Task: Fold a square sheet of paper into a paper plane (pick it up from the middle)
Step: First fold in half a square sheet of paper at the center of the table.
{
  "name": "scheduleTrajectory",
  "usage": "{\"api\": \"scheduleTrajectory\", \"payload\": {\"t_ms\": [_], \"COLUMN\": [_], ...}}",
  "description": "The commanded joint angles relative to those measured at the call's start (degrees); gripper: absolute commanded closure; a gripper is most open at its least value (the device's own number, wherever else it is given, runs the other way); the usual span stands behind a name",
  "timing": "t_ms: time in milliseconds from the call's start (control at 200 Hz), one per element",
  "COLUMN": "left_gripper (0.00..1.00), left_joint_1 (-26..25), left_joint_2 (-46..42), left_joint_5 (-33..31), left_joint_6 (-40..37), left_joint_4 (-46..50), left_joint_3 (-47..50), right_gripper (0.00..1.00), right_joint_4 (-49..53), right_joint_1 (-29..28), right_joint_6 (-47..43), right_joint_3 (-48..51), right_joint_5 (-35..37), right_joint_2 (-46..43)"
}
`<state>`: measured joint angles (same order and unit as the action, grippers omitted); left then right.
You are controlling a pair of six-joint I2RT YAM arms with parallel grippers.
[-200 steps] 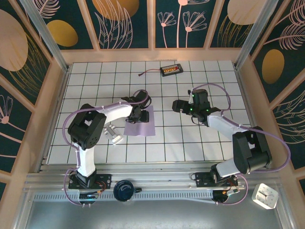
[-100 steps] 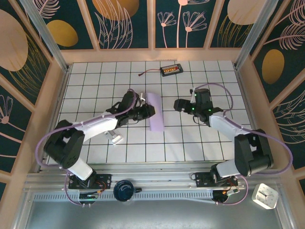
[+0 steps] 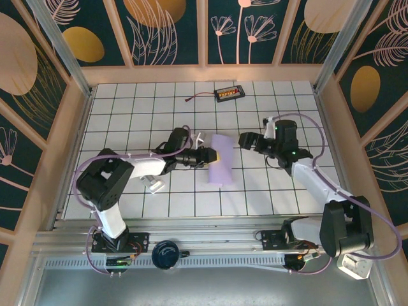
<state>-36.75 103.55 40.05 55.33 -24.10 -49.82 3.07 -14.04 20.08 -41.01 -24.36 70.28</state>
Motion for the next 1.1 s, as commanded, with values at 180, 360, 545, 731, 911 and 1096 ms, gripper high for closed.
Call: {"api": "scheduleTrajectory", "payload": {"t_ms": [180,360,545,731,911,1096], "left_gripper": [0.68,0.65,0.63,0.63,0.62,0.55], "left_joint_1": [2.42,4.52,5.43,5.74,5.78,5.73], "left_joint_2": [5.14,6.31,6.73,7.03,6.89,5.71], "left_joint_5": [4.25,4.73,4.02,2.75,0.62,-3.42], "left_joint_6": [-7.88,-11.06,-14.19,-15.98,-17.34,-17.93], "left_joint_4": [2.47,4.7,7.2,9.06,10.95,13.29], "left_joint_3": [-0.69,-0.1,0.16,0.07,-0.19,-0.38], "right_gripper": [0.21,0.41,0.6,0.63,0.7,0.74], "right_joint_4": [-4.1,-11.79,-16.35,-19.88,-23.09,-25.52], "right_joint_1": [-8.23,-10.9,-13.49,-15.02,-15.57,-15.93], "right_joint_6": [3.11,6.94,9.28,10.23,11.63,12.4], "right_joint_3": [1.73,3.44,3.29,2.88,3.35,3.49], "right_joint_5": [-4.16,-6.86,-5.57,-4.25,-3.85,-3.11], "right_joint_2": [3.9,8.38,13.92,19.4,23.72,27.28]}}
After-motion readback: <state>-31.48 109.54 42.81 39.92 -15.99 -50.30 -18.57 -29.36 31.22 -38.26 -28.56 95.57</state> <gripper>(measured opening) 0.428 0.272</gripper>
